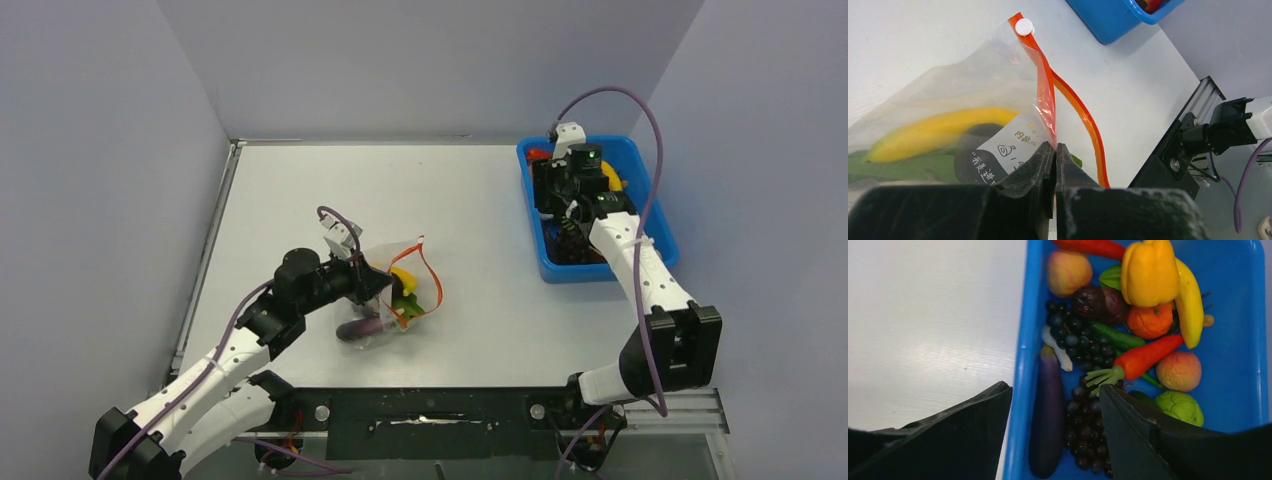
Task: Place the food in the zip-top bag and seal the zipper
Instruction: Pick up the fake fruit from the bin, then place the fake fruit in the zipper food storage bag.
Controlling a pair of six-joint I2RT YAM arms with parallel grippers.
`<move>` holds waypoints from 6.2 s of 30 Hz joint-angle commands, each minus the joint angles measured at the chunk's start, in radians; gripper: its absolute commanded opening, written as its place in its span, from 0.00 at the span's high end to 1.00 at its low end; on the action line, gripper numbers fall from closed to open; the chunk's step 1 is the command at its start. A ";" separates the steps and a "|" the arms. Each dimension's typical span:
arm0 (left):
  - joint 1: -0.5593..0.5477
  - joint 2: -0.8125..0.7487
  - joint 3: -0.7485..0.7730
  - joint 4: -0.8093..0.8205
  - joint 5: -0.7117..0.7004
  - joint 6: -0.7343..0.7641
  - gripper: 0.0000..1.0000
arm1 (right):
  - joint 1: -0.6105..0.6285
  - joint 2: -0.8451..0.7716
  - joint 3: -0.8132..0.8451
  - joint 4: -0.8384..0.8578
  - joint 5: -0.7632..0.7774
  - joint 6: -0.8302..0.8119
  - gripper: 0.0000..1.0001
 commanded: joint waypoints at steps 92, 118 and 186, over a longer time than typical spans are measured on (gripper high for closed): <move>-0.065 -0.043 0.009 0.212 0.038 -0.114 1.00 | 0.021 -0.366 -0.233 0.036 -0.279 0.195 0.56; -0.067 -0.014 0.024 0.314 -0.011 -0.240 1.00 | 0.395 -0.603 -0.381 0.191 -0.430 0.386 0.55; -0.068 -0.058 0.111 0.125 0.261 -0.070 1.00 | 0.777 -0.438 -0.130 -0.321 -0.327 -0.405 0.24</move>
